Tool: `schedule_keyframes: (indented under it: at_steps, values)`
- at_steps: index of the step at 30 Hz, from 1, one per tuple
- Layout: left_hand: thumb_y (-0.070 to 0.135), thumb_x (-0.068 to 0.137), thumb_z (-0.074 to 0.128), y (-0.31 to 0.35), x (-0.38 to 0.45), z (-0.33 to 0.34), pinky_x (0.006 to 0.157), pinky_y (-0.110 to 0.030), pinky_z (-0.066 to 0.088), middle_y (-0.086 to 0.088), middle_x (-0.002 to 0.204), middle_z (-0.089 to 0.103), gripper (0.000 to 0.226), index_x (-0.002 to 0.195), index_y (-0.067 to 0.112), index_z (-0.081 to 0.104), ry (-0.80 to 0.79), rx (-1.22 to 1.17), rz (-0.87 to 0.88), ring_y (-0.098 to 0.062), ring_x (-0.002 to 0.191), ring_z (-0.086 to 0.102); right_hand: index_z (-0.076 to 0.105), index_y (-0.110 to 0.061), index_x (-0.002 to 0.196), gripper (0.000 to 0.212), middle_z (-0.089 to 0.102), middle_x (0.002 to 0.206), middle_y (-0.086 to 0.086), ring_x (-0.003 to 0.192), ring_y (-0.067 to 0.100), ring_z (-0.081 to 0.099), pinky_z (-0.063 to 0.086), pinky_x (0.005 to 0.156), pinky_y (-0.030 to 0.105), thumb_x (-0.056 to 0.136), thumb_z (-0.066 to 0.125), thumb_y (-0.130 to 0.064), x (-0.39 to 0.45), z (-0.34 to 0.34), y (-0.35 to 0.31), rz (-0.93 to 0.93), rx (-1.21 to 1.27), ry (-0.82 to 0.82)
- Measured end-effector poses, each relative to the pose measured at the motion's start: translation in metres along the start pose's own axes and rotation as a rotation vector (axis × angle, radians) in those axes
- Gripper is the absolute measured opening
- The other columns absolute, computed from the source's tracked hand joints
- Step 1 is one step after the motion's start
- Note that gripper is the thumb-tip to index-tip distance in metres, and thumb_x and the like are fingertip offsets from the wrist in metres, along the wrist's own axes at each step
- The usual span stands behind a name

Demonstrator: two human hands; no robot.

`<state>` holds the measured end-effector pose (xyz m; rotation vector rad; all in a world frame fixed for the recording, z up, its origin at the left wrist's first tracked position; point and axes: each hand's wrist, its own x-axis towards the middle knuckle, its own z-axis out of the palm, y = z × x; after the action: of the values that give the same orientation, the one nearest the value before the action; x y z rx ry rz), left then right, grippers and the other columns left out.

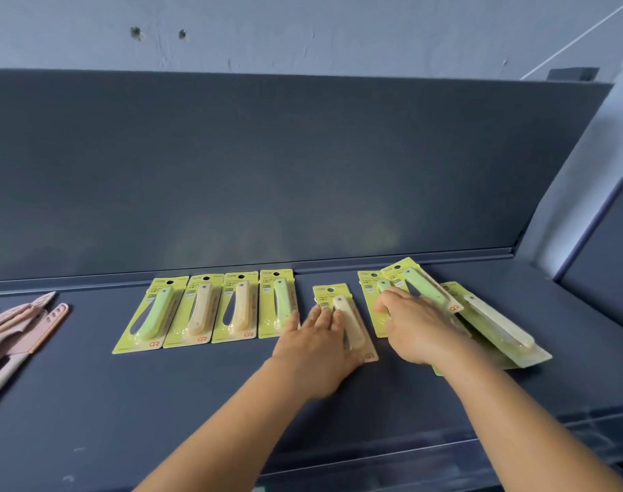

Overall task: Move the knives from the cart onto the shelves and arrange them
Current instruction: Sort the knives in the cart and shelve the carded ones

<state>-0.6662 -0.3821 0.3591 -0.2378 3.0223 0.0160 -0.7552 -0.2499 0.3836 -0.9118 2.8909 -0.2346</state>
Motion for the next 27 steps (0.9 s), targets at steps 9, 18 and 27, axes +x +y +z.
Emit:
schedule_keyframes:
  at_steps: [9,18,27]
  values:
    - [0.049,0.098,0.033,-0.023,0.022,-0.002,0.116,-0.039,0.011,-0.014,0.154,0.022,0.066,0.145,0.003,0.023,0.063,0.013,-0.039,-0.026,0.146,0.010,0.036,-0.015,0.140,0.063,0.024,0.151,-0.004,0.134,0.023,0.034,0.037,0.107,0.036,0.082,0.035,0.011,0.013,0.005,-0.026,-0.047,-0.015,-0.037]
    - [0.030,0.102,0.028,-0.038,0.029,0.004,0.117,-0.037,0.007,-0.008,0.159,0.004,0.058,0.151,0.010,0.004,0.092,-0.044,0.024,-0.023,0.147,0.004,0.035,-0.015,0.143,0.062,0.015,0.156,-0.011,0.140,0.016,0.025,0.033,0.110,0.031,0.087,0.032,0.011,0.022,0.007,-0.034,-0.073,0.035,-0.013]
    - [0.022,0.101,0.031,-0.038,0.028,0.003,0.117,-0.039,0.002,-0.008,0.159,-0.001,0.060,0.151,0.009,-0.001,0.094,-0.023,0.030,-0.023,0.147,0.000,0.024,-0.019,0.149,0.058,0.010,0.157,-0.014,0.141,0.015,0.022,0.028,0.109,0.030,0.094,0.032,-0.001,0.027,0.011,-0.029,-0.072,0.071,-0.010]
